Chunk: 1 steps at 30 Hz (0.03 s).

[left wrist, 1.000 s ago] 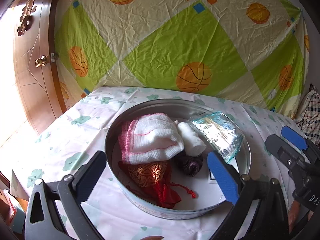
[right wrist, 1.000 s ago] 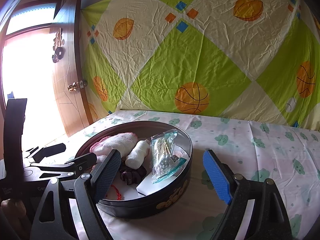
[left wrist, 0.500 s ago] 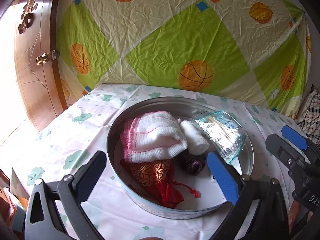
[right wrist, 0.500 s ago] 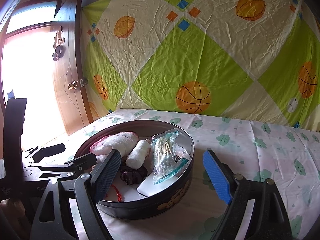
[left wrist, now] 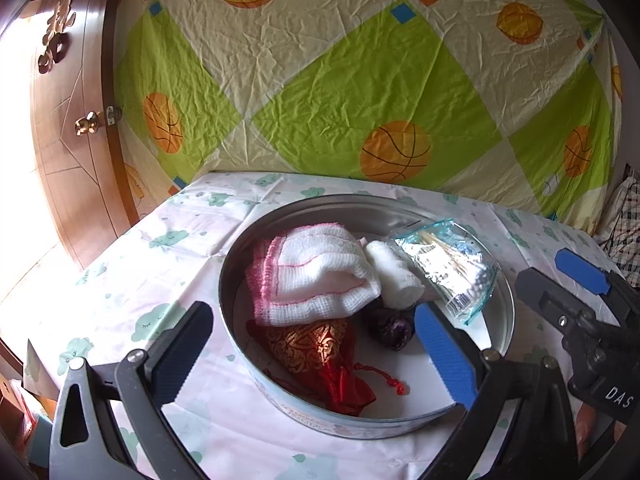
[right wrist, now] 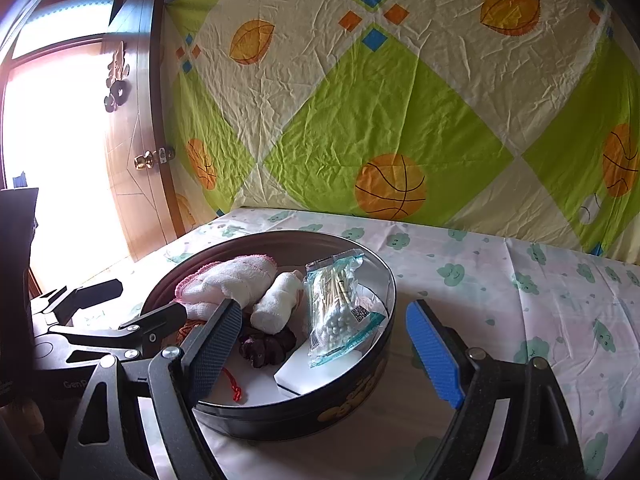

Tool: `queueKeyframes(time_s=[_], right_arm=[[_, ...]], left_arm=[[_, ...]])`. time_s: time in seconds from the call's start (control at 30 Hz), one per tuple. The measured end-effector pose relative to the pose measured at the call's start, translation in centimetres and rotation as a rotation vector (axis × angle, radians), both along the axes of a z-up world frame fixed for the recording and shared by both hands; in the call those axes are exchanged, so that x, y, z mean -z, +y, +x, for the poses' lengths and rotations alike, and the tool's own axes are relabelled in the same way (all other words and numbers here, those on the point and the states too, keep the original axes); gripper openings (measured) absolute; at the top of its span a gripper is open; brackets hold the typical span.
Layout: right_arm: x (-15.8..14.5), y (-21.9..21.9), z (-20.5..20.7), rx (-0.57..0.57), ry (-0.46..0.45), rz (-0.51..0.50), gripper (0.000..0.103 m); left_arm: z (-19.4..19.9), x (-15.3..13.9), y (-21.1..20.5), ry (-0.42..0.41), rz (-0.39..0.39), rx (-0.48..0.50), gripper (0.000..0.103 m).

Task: Organize soft objects

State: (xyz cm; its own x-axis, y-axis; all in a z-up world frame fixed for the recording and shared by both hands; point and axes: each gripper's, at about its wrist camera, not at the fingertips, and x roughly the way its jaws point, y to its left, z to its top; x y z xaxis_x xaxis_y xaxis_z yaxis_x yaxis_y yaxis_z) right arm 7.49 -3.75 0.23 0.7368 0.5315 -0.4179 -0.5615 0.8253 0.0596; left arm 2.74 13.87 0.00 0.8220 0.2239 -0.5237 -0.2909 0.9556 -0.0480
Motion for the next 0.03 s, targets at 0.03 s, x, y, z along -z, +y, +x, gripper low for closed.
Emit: queueKeyframes(time_s=[0.03], right_arm=[[0.00, 0.01, 0.01, 0.000, 0.000, 0.001, 0.086]], left_arm=[[-0.04, -0.05, 0.06, -0.002, -0.006, 0.002, 0.102]])
